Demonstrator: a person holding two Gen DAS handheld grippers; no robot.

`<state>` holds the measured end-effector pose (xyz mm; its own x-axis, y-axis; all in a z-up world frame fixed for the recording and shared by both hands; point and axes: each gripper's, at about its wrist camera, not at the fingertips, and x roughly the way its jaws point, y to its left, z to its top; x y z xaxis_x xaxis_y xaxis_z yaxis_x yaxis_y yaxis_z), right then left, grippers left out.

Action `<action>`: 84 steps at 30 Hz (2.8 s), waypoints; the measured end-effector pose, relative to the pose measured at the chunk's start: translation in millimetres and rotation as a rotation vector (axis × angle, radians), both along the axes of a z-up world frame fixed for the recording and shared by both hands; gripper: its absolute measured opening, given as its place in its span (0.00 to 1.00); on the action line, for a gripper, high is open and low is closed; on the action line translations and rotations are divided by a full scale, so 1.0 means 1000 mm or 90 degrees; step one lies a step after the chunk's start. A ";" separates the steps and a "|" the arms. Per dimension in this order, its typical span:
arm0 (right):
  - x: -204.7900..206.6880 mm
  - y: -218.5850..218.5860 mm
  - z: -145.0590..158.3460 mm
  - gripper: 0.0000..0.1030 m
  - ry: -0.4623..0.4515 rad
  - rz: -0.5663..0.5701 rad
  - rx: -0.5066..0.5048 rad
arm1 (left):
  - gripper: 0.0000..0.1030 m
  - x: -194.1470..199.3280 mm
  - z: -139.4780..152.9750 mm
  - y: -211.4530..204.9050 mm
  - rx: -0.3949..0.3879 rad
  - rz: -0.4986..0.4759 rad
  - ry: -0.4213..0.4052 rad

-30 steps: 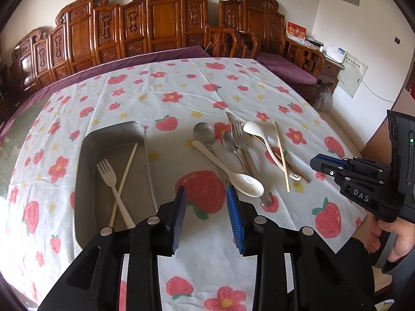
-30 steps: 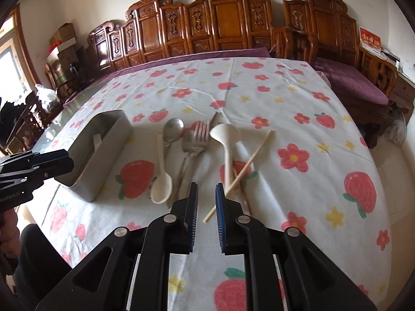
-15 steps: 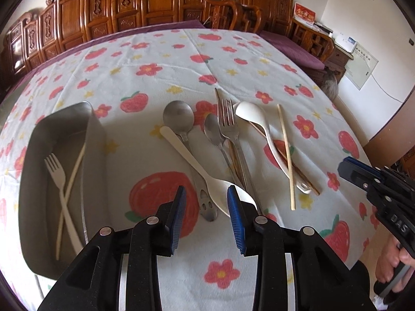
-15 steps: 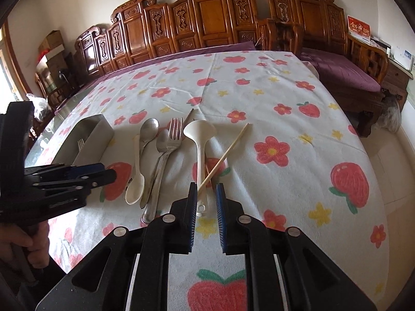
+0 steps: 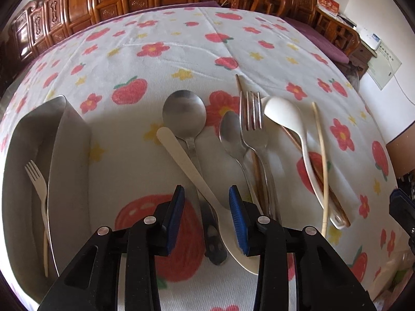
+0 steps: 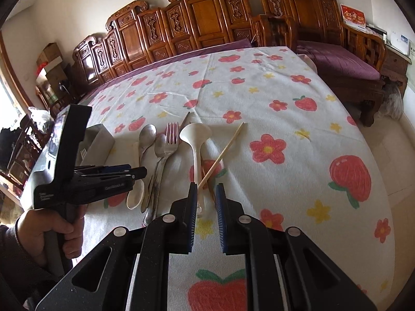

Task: Organize utensils
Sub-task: 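Move the left tool back to the pile and grasp a white plastic knife, then lift the white knife with the left tool while the right tool grasps a wooden chopstick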

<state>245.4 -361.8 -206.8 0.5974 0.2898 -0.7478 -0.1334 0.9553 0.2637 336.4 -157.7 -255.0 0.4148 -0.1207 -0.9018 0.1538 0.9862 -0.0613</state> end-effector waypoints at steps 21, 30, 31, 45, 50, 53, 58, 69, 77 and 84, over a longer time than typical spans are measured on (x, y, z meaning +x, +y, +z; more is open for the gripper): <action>0.000 0.012 -0.008 0.16 0.009 0.017 -0.014 | 0.03 -0.041 0.040 0.018 -0.010 -0.039 -0.038; -0.001 0.013 0.002 0.16 -0.015 0.015 -0.029 | 0.03 -0.073 0.079 0.025 -0.010 -0.073 -0.092; -0.001 0.013 0.002 0.16 -0.017 0.014 -0.034 | 0.03 -0.076 0.083 0.025 -0.011 -0.080 -0.099; 0.025 0.010 -0.011 0.29 -0.015 -0.009 -0.069 | 0.03 -0.099 0.099 0.030 -0.028 -0.172 -0.206; 0.054 0.018 -0.028 0.29 0.008 -0.012 -0.075 | 0.03 -0.094 0.093 0.034 -0.053 -0.177 -0.211; 0.070 0.020 -0.043 0.29 0.038 -0.022 -0.070 | 0.03 -0.093 0.090 0.039 -0.056 -0.172 -0.223; 0.085 0.020 -0.059 0.29 0.074 -0.041 -0.059 | 0.03 -0.096 0.083 0.051 -0.078 -0.165 -0.225; 0.091 0.039 -0.060 0.22 0.094 -0.061 -0.150 | 0.03 -0.100 0.087 0.072 -0.088 -0.162 -0.244; 0.092 0.029 -0.060 0.06 0.108 -0.088 -0.118 | 0.03 -0.097 0.096 0.100 -0.096 -0.134 -0.260; 0.088 0.030 -0.044 0.06 0.077 -0.087 -0.122 | 0.03 -0.088 0.098 0.124 -0.099 -0.102 -0.257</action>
<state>333.3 -331.7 -251.1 0.5243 0.0583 -0.8495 0.0224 0.9964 0.0822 248.1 -33.4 -156.8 0.6943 -0.3333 -0.6378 0.3455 0.9318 -0.1108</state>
